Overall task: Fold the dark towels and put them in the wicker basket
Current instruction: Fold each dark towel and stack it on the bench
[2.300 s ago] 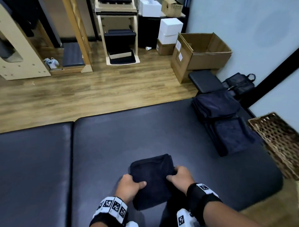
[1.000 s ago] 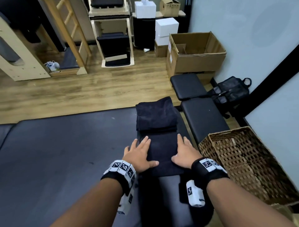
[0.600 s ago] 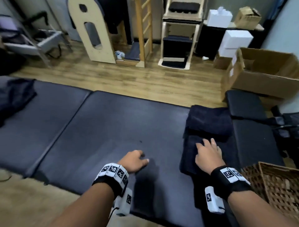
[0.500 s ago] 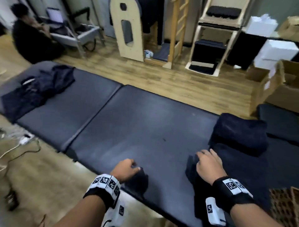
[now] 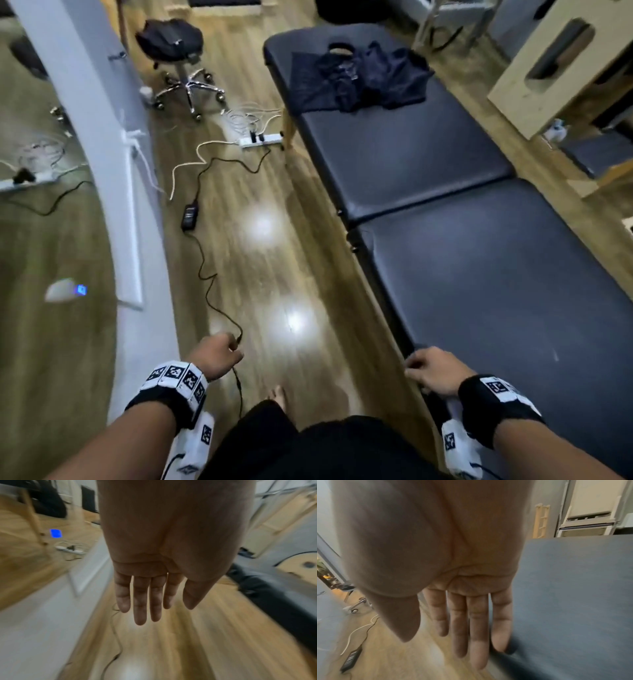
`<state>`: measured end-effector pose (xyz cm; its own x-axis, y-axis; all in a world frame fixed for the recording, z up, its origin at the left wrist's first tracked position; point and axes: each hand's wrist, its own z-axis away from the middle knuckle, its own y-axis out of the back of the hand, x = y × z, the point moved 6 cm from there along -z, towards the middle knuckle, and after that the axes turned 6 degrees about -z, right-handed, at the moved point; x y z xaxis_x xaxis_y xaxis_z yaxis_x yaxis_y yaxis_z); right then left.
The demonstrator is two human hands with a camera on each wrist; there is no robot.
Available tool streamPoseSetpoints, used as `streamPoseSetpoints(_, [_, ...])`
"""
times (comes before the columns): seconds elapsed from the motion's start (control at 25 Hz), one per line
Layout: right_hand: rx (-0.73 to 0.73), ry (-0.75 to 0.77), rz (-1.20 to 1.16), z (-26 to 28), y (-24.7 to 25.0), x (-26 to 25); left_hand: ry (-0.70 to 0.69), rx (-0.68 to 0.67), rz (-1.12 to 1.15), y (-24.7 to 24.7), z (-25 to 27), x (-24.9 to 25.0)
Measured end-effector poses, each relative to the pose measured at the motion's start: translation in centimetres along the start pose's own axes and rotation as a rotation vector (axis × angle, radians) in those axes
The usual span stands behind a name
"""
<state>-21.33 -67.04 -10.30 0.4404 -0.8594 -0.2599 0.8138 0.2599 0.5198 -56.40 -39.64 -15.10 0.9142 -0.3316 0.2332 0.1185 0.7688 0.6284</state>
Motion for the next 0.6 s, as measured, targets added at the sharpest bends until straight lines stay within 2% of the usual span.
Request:
streamPoseSetpoints(0.16, [-0.019, 0.056, 0.06, -4.2, 1.4, -8.0, 0.097, -0.111, 0.032, -0.4, -0.7, -7.0])
streamPoseSetpoints(0.36, [-0.099, 0.013, 0.028, -10.0, 4.2, -15.0, 0.138, -0.149, 0.103, 2.8, -4.1, -9.2])
streamPoseSetpoints(0.6, [-0.126, 0.203, -0.013, -20.3, 9.9, -27.9, 0.251, -0.033, 0.12, 15.3, -9.0, -10.0])
